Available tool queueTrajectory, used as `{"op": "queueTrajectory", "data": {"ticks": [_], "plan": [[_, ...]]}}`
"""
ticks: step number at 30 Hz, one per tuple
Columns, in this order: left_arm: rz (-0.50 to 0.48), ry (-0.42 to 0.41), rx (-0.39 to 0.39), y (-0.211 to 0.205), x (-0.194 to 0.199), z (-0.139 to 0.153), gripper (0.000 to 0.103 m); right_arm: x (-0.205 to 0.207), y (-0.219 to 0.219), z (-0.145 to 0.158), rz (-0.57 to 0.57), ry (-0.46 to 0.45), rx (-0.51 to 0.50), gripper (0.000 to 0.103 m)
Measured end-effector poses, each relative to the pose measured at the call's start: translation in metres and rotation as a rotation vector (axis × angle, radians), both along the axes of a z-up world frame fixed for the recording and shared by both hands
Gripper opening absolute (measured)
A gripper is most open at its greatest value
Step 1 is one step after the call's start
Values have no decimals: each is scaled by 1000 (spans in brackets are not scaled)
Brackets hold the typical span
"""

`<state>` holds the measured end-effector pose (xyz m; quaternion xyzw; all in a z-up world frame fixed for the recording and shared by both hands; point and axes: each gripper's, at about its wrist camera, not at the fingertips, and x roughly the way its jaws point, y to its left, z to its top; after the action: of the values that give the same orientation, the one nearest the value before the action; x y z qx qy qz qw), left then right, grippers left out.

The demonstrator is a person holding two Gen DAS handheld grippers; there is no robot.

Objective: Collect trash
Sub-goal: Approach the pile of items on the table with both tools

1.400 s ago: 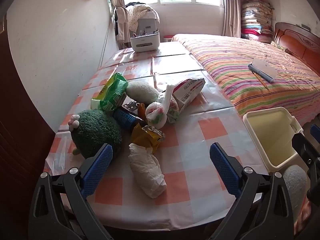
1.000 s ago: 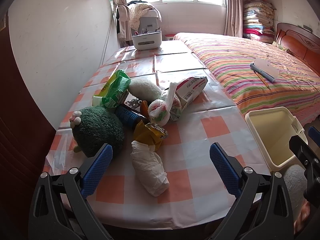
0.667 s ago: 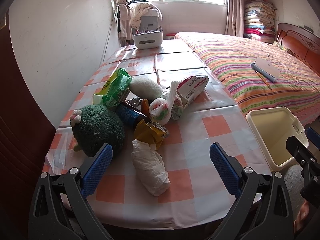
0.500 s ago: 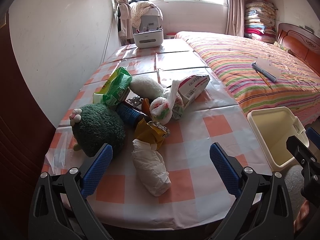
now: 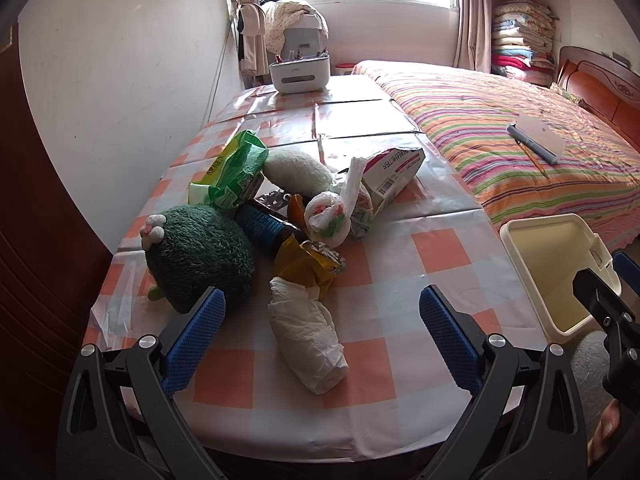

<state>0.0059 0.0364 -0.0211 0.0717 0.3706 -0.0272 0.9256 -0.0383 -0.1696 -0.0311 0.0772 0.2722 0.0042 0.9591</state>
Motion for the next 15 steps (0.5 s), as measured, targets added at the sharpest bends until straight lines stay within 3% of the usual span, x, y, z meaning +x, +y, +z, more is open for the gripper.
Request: {"op": "queueTrajectory", "data": {"ticks": [15], "plan": [[18,6,0,10,0,-3,96,4,2,-2,19,19,18,97]]}}
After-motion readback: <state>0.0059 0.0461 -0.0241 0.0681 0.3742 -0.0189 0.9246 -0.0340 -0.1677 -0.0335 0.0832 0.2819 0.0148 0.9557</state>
